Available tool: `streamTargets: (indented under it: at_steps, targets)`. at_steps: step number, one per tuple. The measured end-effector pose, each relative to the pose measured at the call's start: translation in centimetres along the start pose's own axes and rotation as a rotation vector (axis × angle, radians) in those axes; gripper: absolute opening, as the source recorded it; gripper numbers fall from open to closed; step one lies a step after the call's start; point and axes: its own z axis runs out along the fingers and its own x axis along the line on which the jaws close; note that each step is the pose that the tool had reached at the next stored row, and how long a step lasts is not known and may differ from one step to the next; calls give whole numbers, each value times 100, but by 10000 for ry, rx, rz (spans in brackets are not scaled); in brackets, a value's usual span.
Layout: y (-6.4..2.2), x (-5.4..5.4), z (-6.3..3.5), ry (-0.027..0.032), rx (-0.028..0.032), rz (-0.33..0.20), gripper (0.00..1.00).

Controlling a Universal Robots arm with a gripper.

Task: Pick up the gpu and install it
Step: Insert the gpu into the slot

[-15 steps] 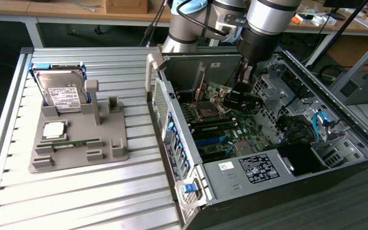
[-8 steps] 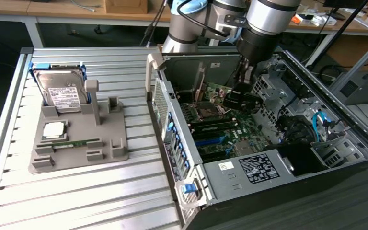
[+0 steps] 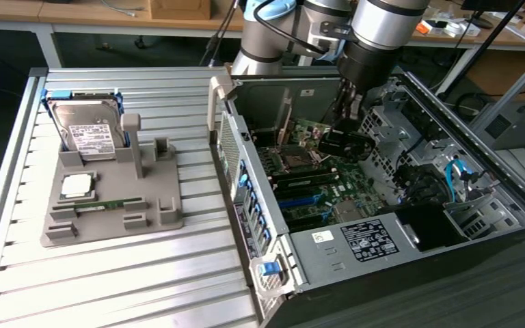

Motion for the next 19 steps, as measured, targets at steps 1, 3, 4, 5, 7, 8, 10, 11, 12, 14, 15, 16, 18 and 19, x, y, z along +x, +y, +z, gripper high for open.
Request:
streamTargets:
  at_steps: [1, 3, 4, 5, 7, 8, 10, 11, 12, 14, 15, 16, 18, 19]
  targets:
    - [0, 0, 0, -1, -2, -57, 27]
    - [0, 0, 0, -5, -5, -162, 27]
    - [0, 0, 0, -6, -7, -216, 27]
    - [0, 0, 0, -7, -8, -266, 27]
    - [0, 0, 0, -10, -11, -375, 27]
    - [0, 0, 0, -11, -13, -422, 27]
    - [0, 0, 0, -14, -16, -531, 27]
    - [0, 0, 0, -15, -17, -583, 27]
    - [0, 0, 0, -17, -19, -636, 27]
    - [0, 0, 0, -20, -22, -738, 27]
    - [0, 0, 0, -20, -23, -790, 27]
    - [0, 0, 0, -22, -25, -843, 27]
    - [0, 0, 0, -25, -28, -949, 27]
    - [0, 0, 0, -26, -30, -1001, 27]
